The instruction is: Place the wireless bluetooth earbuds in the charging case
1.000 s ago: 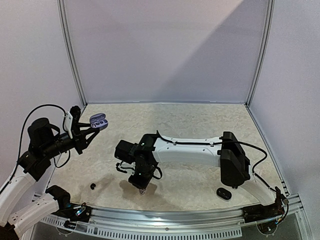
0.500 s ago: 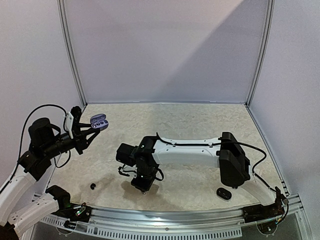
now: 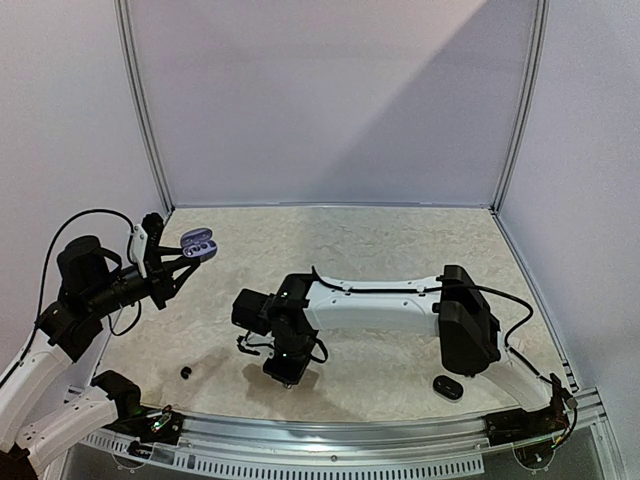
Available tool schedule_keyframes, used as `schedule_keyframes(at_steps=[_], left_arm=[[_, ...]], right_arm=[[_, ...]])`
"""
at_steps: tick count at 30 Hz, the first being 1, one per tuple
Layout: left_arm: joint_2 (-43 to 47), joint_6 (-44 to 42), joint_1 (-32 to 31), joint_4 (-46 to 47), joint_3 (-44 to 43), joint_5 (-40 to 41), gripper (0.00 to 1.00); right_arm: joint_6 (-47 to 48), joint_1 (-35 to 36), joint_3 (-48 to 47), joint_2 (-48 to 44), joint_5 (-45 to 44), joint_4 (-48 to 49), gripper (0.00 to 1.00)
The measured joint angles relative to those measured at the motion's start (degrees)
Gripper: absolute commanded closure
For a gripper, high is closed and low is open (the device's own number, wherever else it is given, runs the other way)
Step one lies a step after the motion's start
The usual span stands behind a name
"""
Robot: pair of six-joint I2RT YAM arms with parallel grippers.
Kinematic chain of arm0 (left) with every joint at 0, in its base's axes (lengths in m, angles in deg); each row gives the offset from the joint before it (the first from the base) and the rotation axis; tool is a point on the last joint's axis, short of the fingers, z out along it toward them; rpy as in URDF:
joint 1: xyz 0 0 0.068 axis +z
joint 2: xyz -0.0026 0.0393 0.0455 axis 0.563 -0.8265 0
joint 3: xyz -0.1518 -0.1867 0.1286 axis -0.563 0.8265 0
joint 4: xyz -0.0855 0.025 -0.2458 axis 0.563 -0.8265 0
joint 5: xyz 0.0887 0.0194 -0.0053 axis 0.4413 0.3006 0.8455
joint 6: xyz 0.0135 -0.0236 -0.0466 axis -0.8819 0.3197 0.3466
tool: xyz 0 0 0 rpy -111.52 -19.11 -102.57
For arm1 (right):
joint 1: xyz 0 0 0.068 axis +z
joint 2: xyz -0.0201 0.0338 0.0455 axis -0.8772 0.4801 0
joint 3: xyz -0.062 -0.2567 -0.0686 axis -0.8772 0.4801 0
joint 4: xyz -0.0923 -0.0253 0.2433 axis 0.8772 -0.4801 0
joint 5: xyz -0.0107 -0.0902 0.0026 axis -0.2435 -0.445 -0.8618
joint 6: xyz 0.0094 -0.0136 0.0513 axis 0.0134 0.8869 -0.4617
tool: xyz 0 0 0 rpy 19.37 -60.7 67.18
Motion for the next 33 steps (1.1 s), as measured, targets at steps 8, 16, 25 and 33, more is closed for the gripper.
schedule_keyframes(at_steps=[8,16,25,33], left_arm=[[0.0,-0.2,0.0,0.0,0.0,0.0,1.0],[0.0,-0.2,0.0,0.0,0.0,0.0,1.0],[0.0,-0.2,0.0,0.0,0.0,0.0,1.0],[0.0,1.2,0.0,0.7,0.0,0.0,1.0]], right_arm=[[-0.3,0.0,0.5,-0.1,-0.5,0.9,0.97],[-1.2,-0.1,4.5,-2.3,-1.9,4.9,1.0],[-3.5,-0.8,8.5,-6.8,-7.5,10.1,1.0],[-3.8,-1.0,8.7,-15.9,-18.3,17.3,1.0]])
